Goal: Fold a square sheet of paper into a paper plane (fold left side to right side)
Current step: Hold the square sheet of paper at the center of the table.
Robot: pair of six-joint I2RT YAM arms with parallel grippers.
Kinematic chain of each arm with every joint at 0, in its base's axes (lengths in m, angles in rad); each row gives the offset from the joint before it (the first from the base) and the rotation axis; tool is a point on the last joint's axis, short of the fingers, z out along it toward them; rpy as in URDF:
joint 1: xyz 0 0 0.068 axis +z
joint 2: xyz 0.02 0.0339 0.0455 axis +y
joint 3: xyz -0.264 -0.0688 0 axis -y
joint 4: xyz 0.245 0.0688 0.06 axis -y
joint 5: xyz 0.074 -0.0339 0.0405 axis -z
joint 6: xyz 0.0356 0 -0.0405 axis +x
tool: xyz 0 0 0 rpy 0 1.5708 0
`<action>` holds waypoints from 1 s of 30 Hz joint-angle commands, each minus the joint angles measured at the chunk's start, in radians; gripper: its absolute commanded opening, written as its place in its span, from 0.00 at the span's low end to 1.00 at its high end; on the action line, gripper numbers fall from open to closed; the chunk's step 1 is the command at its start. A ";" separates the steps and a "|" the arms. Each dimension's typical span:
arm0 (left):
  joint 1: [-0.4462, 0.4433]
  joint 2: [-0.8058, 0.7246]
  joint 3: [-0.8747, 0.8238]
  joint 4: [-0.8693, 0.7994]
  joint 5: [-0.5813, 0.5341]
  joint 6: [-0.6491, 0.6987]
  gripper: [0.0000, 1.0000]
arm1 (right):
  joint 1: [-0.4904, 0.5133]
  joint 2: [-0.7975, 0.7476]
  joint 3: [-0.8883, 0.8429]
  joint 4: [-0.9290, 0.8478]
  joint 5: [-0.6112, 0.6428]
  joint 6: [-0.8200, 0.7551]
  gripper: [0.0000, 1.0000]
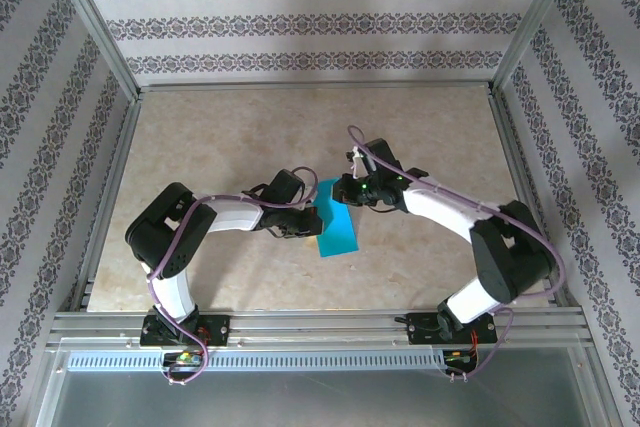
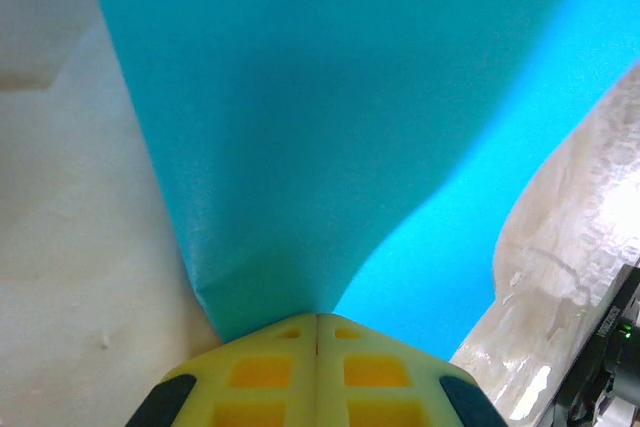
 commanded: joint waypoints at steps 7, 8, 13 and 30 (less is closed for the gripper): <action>-0.023 0.003 -0.038 -0.005 -0.049 -0.038 0.04 | 0.073 -0.039 -0.202 0.022 -0.010 0.086 0.00; -0.023 0.001 -0.037 -0.005 -0.050 -0.037 0.04 | 0.081 -0.024 -0.206 0.036 -0.010 0.091 0.00; -0.023 -0.003 -0.043 0.003 -0.043 -0.041 0.04 | 0.105 0.051 -0.187 0.056 -0.001 0.087 0.00; 0.034 0.020 0.058 0.045 0.005 -0.024 0.05 | 0.122 0.145 -0.192 -0.078 0.099 0.020 0.00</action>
